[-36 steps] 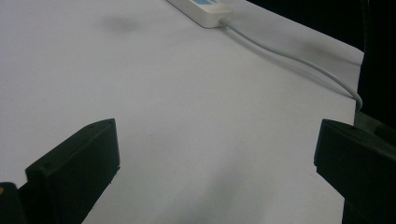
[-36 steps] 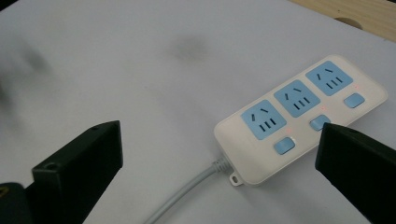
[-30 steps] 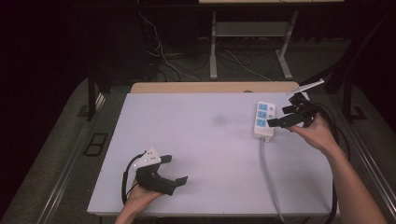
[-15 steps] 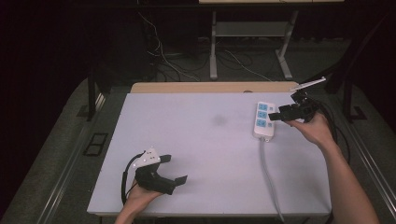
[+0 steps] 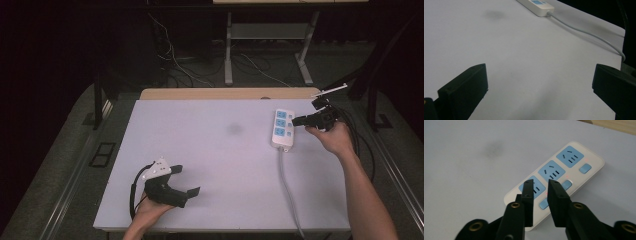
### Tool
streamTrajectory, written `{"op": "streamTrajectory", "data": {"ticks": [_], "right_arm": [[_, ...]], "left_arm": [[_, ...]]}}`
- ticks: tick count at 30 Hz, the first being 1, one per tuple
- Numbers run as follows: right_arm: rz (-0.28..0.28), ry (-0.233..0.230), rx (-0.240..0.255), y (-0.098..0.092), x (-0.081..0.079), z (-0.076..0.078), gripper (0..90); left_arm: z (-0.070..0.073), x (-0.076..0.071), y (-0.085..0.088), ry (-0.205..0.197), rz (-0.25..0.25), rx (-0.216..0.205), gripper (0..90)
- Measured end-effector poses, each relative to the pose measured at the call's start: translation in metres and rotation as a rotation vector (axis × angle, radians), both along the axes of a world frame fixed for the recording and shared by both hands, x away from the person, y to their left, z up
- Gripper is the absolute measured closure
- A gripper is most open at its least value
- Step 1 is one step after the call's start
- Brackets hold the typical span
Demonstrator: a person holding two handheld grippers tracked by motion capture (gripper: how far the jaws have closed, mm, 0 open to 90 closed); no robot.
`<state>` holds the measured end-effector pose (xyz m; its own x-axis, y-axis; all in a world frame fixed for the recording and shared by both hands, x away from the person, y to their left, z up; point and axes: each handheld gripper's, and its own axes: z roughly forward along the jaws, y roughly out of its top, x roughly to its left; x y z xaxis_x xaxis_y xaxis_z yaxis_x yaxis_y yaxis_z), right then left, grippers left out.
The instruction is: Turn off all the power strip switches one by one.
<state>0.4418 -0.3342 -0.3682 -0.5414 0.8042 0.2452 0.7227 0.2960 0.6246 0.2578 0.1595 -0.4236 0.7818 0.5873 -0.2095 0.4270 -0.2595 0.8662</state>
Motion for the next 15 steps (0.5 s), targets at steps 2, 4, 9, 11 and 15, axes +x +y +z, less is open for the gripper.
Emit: {"op": "streamTrajectory", "data": {"ticks": [2,4,9,11,15], "right_arm": [[-0.008,-0.003,0.006,0.0,0.001,-0.002,83.7],[-0.011,0.001,0.017,-0.001,0.003,-0.003,88.4],[-0.014,0.014,0.021,0.0,0.006,-0.009,90.0],[-0.018,0.019,0.021,0.0,0.007,-0.012,90.0],[-0.032,0.033,0.017,0.0,0.008,-0.022,90.0]], "left_arm": [[0.0,0.0,0.0,0.001,-0.002,0.001,0.0],[0.0,0.0,0.0,0.001,-0.002,0.001,0.0],[-0.001,0.0,0.0,0.003,-0.003,0.0,0.0],[-0.001,0.0,0.0,0.004,-0.005,0.001,0.0],[-0.001,0.001,0.0,0.003,-0.007,0.005,0.0]]}}
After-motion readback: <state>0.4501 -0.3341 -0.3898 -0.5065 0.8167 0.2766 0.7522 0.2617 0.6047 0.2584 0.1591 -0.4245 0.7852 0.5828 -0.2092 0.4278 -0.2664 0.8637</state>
